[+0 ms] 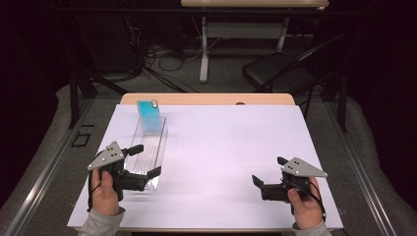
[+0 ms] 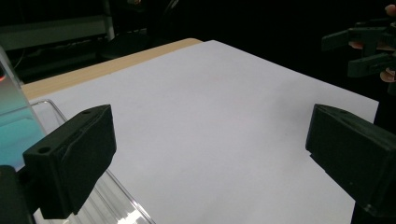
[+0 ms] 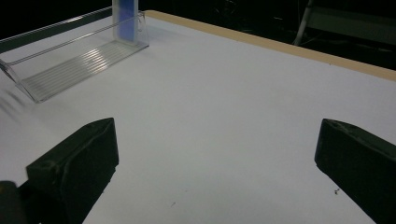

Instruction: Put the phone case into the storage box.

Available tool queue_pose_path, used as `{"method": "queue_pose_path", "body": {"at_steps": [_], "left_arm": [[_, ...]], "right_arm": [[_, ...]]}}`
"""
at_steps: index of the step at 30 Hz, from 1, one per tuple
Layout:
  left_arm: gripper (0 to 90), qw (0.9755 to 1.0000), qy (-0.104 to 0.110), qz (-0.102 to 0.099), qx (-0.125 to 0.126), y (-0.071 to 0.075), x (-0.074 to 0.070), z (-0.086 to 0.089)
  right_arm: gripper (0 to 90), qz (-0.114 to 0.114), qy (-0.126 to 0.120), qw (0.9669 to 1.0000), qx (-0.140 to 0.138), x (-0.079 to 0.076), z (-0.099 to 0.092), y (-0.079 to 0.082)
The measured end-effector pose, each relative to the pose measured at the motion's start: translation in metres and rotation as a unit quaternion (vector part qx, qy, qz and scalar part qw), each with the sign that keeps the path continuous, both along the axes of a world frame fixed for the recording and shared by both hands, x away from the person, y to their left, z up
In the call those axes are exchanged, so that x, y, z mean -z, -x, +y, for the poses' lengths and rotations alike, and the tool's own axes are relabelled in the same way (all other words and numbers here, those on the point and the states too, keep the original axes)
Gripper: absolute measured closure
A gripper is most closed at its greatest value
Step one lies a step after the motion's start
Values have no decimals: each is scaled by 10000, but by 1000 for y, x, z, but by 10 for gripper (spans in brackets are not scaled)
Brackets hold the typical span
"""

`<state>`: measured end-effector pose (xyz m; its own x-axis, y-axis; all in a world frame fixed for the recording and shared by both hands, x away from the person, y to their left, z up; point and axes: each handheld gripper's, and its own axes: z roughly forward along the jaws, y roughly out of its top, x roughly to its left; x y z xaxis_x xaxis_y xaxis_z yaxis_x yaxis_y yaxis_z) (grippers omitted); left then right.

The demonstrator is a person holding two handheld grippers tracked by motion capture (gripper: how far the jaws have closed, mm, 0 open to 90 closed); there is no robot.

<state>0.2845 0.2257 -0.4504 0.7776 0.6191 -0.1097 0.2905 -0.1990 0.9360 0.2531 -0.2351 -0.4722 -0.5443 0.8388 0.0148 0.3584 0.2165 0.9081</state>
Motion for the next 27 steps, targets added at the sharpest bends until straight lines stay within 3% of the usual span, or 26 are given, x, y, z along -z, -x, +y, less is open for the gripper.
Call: {"method": "queue_pose_path", "body": {"at_steps": [7,13,27], "left_arm": [[21,10000,-61,1,-25,7,16,0],[21,9999,-26,129,32,10,28,-2],[21,10000,-42,27,-6,9,44,-2]], "right_arm": [[0,13,52,9999,115,10,-8,3],[0,48,43,9996,269,18,-16,4],[0,62,168,9982,566,41,-25,0]]}}
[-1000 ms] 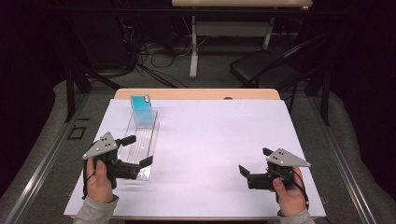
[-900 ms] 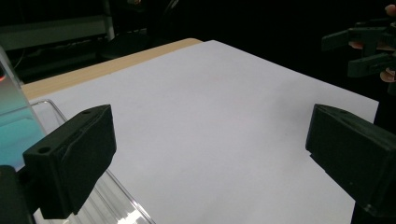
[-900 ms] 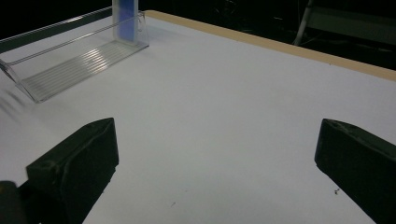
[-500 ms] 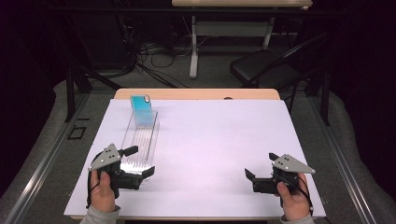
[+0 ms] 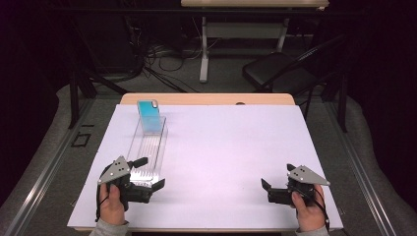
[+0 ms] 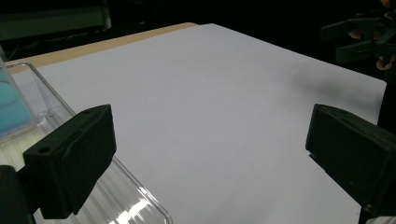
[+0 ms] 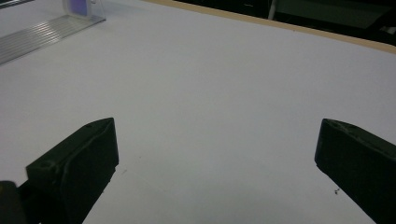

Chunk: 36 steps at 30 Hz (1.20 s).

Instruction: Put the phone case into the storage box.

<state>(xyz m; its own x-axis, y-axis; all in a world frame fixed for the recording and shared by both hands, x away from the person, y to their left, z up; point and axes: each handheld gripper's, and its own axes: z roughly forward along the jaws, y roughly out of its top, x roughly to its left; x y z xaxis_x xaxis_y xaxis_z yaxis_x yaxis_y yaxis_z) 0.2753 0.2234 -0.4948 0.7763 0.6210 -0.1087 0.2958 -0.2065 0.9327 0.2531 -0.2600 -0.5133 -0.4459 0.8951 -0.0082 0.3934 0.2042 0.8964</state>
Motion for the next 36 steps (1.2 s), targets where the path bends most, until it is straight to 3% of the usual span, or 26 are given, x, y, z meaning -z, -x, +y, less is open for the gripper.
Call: {"method": "queue_pose_path", "body": {"at_steps": [9,17,36], "left_arm": [[21,10000,10,30,-44,-2,5,3],[21,9999,-6,89,-88,-4,8,5],[21,9998,-80,123,-102,-5,10,4]], "right_arm": [[0,-20,-57,10000,22,9,-3,-1],[0,99,-78,9999,24,16,-4,-4],[0,205,60,9996,-160,25,6,-5]]}}
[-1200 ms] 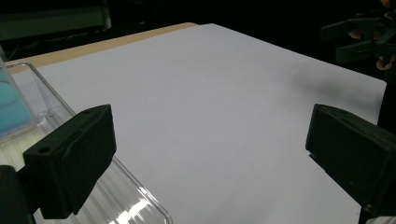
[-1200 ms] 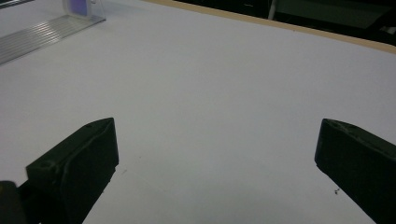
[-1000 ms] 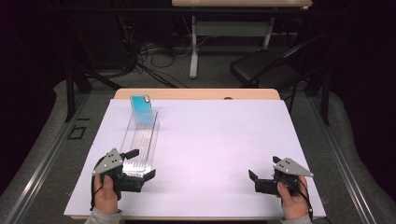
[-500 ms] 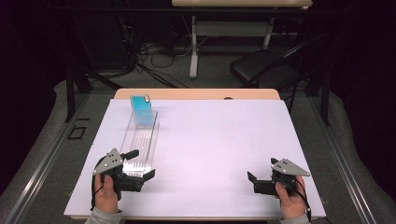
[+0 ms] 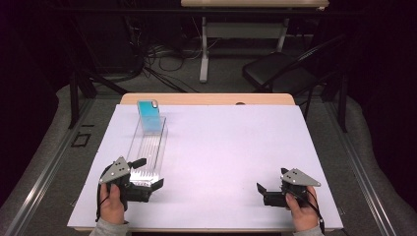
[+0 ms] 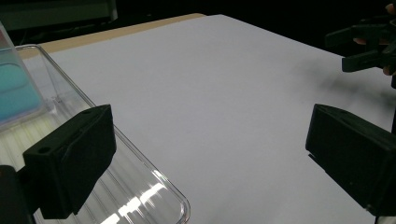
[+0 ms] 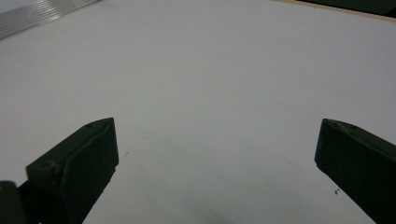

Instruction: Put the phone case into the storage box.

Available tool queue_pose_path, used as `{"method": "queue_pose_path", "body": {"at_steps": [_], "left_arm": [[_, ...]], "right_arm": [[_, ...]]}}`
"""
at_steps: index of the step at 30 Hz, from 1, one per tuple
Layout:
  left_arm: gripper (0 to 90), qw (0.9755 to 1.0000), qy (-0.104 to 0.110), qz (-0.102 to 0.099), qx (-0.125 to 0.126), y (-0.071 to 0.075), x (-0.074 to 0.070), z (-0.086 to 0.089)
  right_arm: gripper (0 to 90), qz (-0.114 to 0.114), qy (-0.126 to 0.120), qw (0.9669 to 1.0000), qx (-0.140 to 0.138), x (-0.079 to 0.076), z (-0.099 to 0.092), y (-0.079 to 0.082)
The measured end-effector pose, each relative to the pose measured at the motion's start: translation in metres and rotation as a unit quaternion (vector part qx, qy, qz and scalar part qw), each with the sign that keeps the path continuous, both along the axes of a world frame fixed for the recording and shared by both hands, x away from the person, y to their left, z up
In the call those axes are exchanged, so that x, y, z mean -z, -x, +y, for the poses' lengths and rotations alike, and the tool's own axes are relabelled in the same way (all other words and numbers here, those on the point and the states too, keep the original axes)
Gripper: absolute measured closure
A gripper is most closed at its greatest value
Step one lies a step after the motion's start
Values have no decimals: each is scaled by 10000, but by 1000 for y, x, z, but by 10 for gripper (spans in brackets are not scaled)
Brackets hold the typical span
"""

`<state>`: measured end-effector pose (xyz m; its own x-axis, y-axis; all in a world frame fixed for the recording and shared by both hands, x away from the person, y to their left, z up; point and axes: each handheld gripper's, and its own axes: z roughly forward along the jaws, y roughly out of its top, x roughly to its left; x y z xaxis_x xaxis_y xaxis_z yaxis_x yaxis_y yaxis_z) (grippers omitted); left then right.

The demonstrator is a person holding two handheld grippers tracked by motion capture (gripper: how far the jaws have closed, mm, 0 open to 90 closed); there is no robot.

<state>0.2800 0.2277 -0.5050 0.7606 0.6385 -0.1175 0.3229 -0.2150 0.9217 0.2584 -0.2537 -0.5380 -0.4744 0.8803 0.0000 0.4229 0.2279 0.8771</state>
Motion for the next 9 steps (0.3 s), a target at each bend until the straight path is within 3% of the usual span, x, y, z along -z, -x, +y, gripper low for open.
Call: {"method": "queue_pose_path", "body": {"at_steps": [9], "left_arm": [[21,10000,-9,10,-27,0,0,0]], "right_arm": [[0,50,35,9999,-86,2,4,0]]}}
